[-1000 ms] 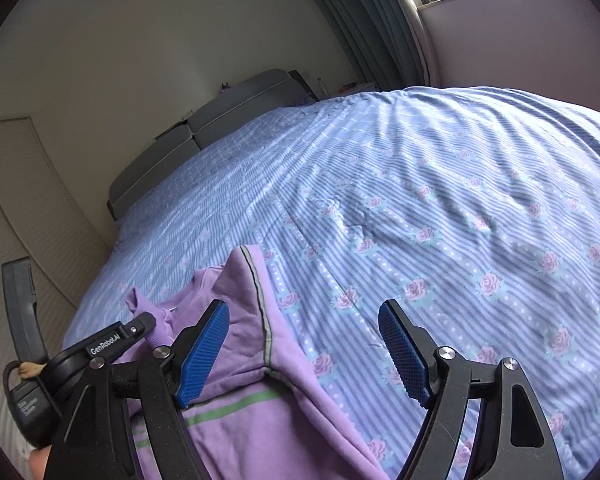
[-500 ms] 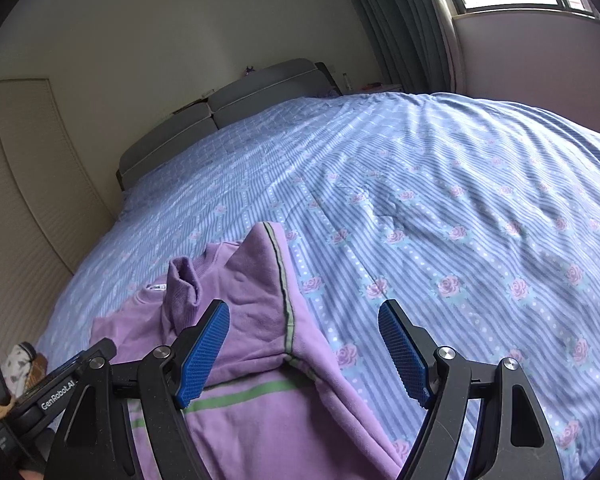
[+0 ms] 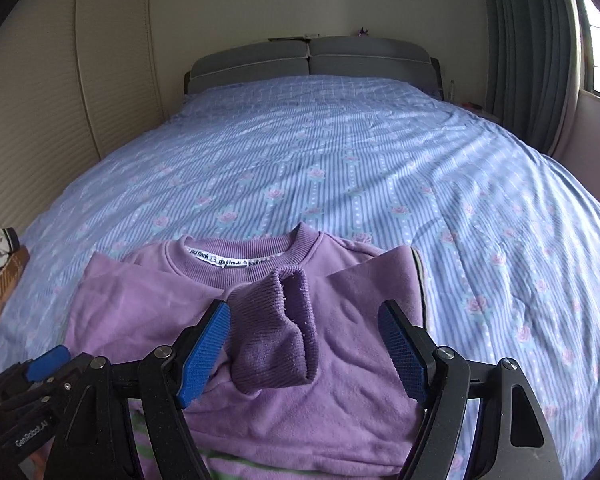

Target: Fold small clothes

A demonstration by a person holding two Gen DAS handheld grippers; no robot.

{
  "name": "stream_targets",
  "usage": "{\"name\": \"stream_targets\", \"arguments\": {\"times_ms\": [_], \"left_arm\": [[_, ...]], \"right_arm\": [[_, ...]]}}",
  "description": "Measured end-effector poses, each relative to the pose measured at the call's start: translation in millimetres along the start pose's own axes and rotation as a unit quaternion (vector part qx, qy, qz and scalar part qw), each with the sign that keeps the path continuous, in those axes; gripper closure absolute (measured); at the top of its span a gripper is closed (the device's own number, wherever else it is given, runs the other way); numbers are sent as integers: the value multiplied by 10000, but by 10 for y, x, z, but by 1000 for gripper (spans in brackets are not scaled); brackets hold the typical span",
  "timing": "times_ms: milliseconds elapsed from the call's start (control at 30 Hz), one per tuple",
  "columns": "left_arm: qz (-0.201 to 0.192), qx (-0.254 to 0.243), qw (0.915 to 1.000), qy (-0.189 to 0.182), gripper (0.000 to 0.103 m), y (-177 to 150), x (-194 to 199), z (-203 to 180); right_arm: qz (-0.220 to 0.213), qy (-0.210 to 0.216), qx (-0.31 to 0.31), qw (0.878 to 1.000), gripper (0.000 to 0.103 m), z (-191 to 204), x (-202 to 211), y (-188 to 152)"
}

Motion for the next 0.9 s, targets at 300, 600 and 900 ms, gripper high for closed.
{"name": "stream_targets", "arguments": {"times_ms": [300, 600, 900], "left_arm": [[37, -131, 9999, 71, 46, -37, -94, 5], [-203, -73, 9996, -158, 45, 67, 76, -39], [214, -248, 9994, -69, 41, -44, -175, -62]], "right_arm": [[325, 255, -912, 9950, 93, -277, -145, -359], [-409, 116, -702, 9966, 63, -264, 267, -218], [418, 778, -342, 9955, 63, 40, -157, -384]]}}
Point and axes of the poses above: each gripper's, at about its wrist camera, not at the fingertips, and x roughly against the way its jaws point, z to its left, y to its top, the point moved 5 cm from there along -x, roughly the way its jaws point, and after that the axes turned 13 degrees about y, right-handed, at the moved point
